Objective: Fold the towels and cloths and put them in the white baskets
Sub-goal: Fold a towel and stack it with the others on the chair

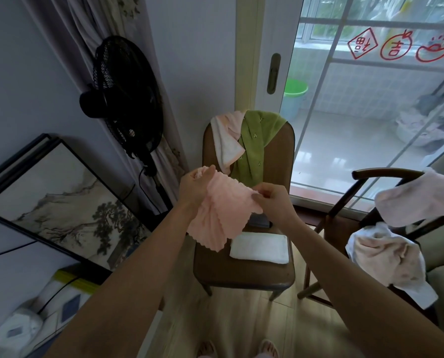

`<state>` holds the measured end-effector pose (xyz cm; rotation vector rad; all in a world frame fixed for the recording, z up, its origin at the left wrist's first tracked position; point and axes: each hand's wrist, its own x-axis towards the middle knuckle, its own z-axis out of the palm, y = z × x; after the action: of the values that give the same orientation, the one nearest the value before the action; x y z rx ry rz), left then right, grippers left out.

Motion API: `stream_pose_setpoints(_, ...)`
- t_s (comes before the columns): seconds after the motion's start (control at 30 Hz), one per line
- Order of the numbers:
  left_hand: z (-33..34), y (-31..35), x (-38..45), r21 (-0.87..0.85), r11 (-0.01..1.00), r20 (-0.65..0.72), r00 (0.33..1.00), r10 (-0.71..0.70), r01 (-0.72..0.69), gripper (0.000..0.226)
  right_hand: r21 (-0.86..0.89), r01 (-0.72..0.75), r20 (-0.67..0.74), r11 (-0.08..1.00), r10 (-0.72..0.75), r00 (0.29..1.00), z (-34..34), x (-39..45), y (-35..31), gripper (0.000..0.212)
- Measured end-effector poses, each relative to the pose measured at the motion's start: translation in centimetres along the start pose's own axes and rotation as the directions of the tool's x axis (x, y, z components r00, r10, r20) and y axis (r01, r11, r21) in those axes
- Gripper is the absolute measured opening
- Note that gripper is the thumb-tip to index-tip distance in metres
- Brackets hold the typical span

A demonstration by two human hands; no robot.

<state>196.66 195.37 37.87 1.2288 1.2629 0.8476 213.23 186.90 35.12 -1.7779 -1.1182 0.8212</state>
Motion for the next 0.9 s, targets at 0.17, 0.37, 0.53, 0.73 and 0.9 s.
stream_pose_setpoints(0.17,0.0,-0.1,0.3,-0.007,1.000,0.028,0.999,0.017,-0.016,0.028,0.081,-0.004,-0.041,0.997,0.007,0.999,-0.5,-0.1,1.2,0.019)
stream_pose_setpoints(0.37,0.5,0.5,0.0,-0.073,0.997,0.084,0.996,-0.007,0.013,0.022,0.103,0.064,0.131,0.993,-0.077,0.988,-0.8,-0.5,0.8,0.041)
stream_pose_setpoints(0.53,0.9,1.0,-0.2,-0.053,0.999,0.129,0.992,0.006,0.001,0.032,0.181,-0.074,0.324,0.981,0.012,0.946,-0.4,-0.1,0.9,0.013)
stream_pose_setpoints(0.73,0.7,0.8,-0.4,0.028,0.996,0.124,0.989,0.083,-0.087,0.040,0.081,-0.065,0.330,0.995,0.034,0.943,-0.3,-0.3,0.4,0.017)
stream_pose_setpoints(0.9,-0.3,0.3,0.0,0.047,0.988,0.076,0.987,0.143,-0.147,0.034,-0.026,0.050,0.239,0.998,-0.042,0.970,-0.5,0.0,0.8,0.022)
